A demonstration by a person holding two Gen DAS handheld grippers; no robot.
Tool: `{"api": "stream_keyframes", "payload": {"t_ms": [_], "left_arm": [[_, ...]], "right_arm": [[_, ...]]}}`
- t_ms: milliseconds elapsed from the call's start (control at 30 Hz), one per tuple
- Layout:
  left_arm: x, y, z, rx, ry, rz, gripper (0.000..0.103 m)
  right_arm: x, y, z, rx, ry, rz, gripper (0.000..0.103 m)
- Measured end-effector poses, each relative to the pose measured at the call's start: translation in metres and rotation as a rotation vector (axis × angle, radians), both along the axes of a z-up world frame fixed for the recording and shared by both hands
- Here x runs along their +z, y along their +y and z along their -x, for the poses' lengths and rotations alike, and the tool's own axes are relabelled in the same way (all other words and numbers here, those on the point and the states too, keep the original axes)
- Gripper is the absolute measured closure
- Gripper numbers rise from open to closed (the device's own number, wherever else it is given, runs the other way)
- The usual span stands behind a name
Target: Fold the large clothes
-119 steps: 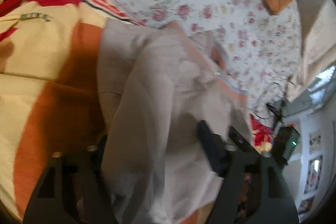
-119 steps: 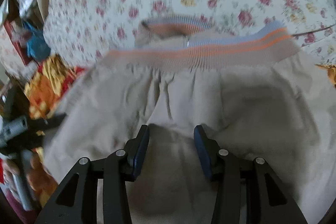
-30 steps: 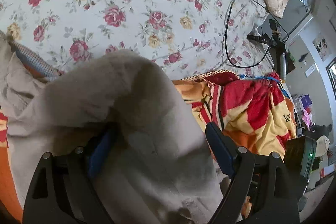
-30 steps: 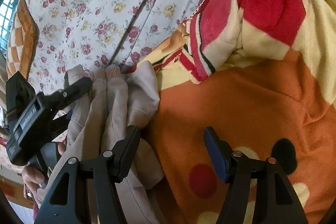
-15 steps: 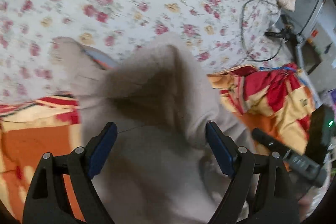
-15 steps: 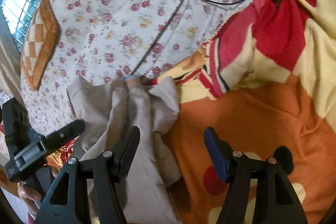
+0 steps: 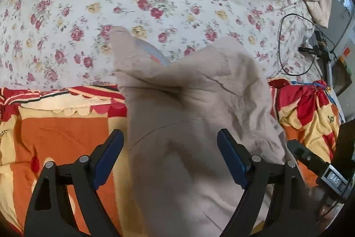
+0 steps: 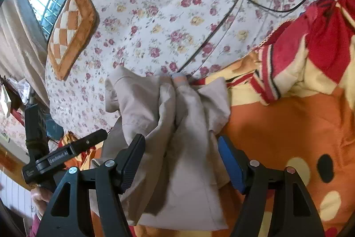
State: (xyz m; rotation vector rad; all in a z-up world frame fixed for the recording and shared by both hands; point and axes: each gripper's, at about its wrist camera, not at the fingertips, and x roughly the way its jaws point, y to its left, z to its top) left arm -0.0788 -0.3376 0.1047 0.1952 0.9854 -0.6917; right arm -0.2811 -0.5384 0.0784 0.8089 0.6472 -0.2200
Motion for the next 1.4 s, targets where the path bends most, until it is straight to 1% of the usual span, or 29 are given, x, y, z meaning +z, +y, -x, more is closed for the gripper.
{"api": "stream_keyframes", "payload": {"t_ms": [67, 133, 200, 267, 300, 367, 433, 500, 600, 700, 733, 767, 800, 833, 867, 900, 933, 1000, 1100, 1133, 1200, 1233, 1267, 1333, 1367, 1400], "left_arm": [[-0.005, -0.003, -0.002, 0.003, -0.013, -0.043, 0.017], [-0.011, -0.007, -0.002, -0.007, -0.012, -0.076, 0.017], [-0.019, -0.008, -0.002, -0.009, -0.009, -0.103, 0.017], [-0.026, -0.005, -0.001, -0.002, 0.016, -0.101, 0.017], [-0.03, -0.003, -0.001, 0.0, 0.035, -0.091, 0.017], [-0.037, 0.001, -0.001, 0.015, 0.059, -0.071, 0.017], [-0.039, 0.004, -0.001, 0.022, 0.072, -0.054, 0.017], [-0.039, 0.005, -0.003, 0.021, 0.084, -0.047, 0.017], [-0.04, 0.004, -0.001, 0.013, 0.099, -0.042, 0.017], [-0.043, 0.002, 0.004, -0.001, 0.116, -0.04, 0.017], [-0.043, 0.003, 0.007, 0.0, 0.115, -0.039, 0.017], [-0.042, 0.003, 0.009, 0.002, 0.112, -0.039, 0.017], [-0.042, 0.004, 0.01, 0.004, 0.11, -0.04, 0.017], [-0.042, 0.004, 0.012, 0.002, 0.112, -0.039, 0.017], [-0.042, 0.005, 0.014, 0.0, 0.114, -0.039, 0.017], [-0.041, 0.006, 0.016, -0.003, 0.115, -0.037, 0.017], [-0.04, 0.007, 0.018, -0.007, 0.113, -0.037, 0.017], [-0.036, 0.009, 0.023, -0.022, 0.109, -0.037, 0.017], [-0.028, 0.011, 0.03, -0.047, 0.096, -0.02, 0.017], [-0.027, 0.01, 0.032, -0.048, 0.09, -0.013, 0.017], [-0.032, 0.007, 0.032, -0.043, 0.099, -0.027, 0.016], [-0.035, 0.007, 0.03, -0.037, 0.111, -0.033, 0.016], [-0.037, 0.009, 0.029, -0.028, 0.125, -0.024, 0.016], [-0.037, 0.016, 0.028, -0.014, 0.142, -0.007, 0.016], [-0.037, 0.021, 0.027, -0.006, 0.142, -0.006, 0.016], [-0.037, 0.025, 0.027, 0.001, 0.139, -0.004, 0.016]], "right_arm": [[0.0, 0.0, -0.004, 0.015, -0.022, -0.025, 0.032], [0.0, -0.003, -0.011, 0.022, -0.045, -0.055, 0.028], [-0.001, -0.009, -0.026, 0.043, -0.029, -0.086, 0.026], [-0.004, -0.014, -0.045, 0.073, -0.001, -0.083, 0.024], [-0.005, -0.014, -0.056, 0.094, 0.027, -0.071, 0.022], [-0.008, -0.012, -0.085, 0.156, 0.116, -0.017, 0.022], [-0.007, -0.007, -0.105, 0.207, 0.159, 0.016, 0.022], [0.0, -0.002, -0.115, 0.24, 0.158, 0.03, 0.022], [0.013, 0.011, -0.122, 0.302, 0.125, 0.067, 0.021], [0.008, 0.018, -0.129, 0.309, 0.15, 0.103, 0.018], [0.004, 0.018, -0.132, 0.297, 0.166, 0.122, 0.022], [-0.001, 0.017, -0.133, 0.266, 0.192, 0.129, 0.03], [-0.005, 0.013, -0.132, 0.24, 0.2, 0.113, 0.063], [-0.009, 0.007, -0.124, 0.196, 0.18, 0.082, 0.088], [-0.01, 0.002, -0.116, 0.167, 0.146, 0.059, 0.089], [-0.01, 0.0, -0.105, 0.146, 0.102, 0.038, 0.094], [-0.009, 0.0, -0.099, 0.136, 0.084, 0.036, 0.095], [-0.004, 0.001, -0.081, 0.12, 0.053, 0.038, 0.096], [0.005, -0.006, -0.045, 0.073, 0.001, -0.007, 0.097], [0.004, -0.011, -0.037, 0.039, 0.0, -0.015, 0.097], [-0.011, -0.017, -0.044, 0.037, 0.079, -0.01, 0.096], [-0.018, -0.019, -0.048, 0.043, 0.105, -0.02, 0.093], [-0.02, -0.023, -0.047, 0.039, 0.106, -0.057, 0.089], [-0.013, -0.031, -0.038, 0.003, 0.075, -0.092, 0.071], [-0.001, -0.035, -0.03, -0.035, 0.06, -0.064, 0.065], [0.01, -0.036, -0.024, -0.071, 0.054, -0.016, 0.059]]}}
